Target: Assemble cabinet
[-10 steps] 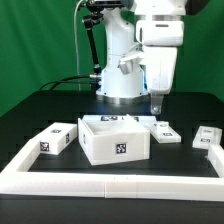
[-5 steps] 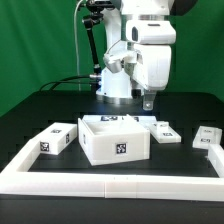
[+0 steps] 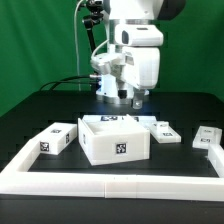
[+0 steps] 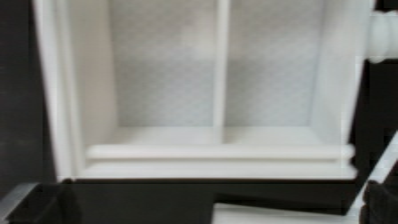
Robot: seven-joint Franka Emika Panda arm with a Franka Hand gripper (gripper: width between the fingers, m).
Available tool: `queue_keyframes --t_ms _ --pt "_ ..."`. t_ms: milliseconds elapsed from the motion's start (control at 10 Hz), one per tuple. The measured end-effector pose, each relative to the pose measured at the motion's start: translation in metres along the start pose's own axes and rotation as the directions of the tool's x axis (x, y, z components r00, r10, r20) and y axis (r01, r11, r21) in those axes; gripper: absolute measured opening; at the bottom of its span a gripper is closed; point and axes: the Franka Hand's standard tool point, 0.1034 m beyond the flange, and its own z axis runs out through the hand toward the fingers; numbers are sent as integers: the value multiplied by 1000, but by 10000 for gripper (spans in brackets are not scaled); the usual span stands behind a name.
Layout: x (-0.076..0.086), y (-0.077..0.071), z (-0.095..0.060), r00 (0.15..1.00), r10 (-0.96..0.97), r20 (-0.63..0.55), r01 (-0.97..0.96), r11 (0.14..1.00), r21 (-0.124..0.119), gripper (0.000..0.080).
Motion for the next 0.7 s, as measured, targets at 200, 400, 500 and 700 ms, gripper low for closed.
queue_keyframes --t_ms 200,400,500,700 --pt "-3 -6 3 1000 18 -1 -18 1000 12 798" --pt "-3 -7 4 1000 19 -2 -19 1000 13 798" --pt "-4 -8 4 1000 19 -2 -19 1000 15 798" --pt "-8 -30 7 1000 19 -8 -19 999 41 798"
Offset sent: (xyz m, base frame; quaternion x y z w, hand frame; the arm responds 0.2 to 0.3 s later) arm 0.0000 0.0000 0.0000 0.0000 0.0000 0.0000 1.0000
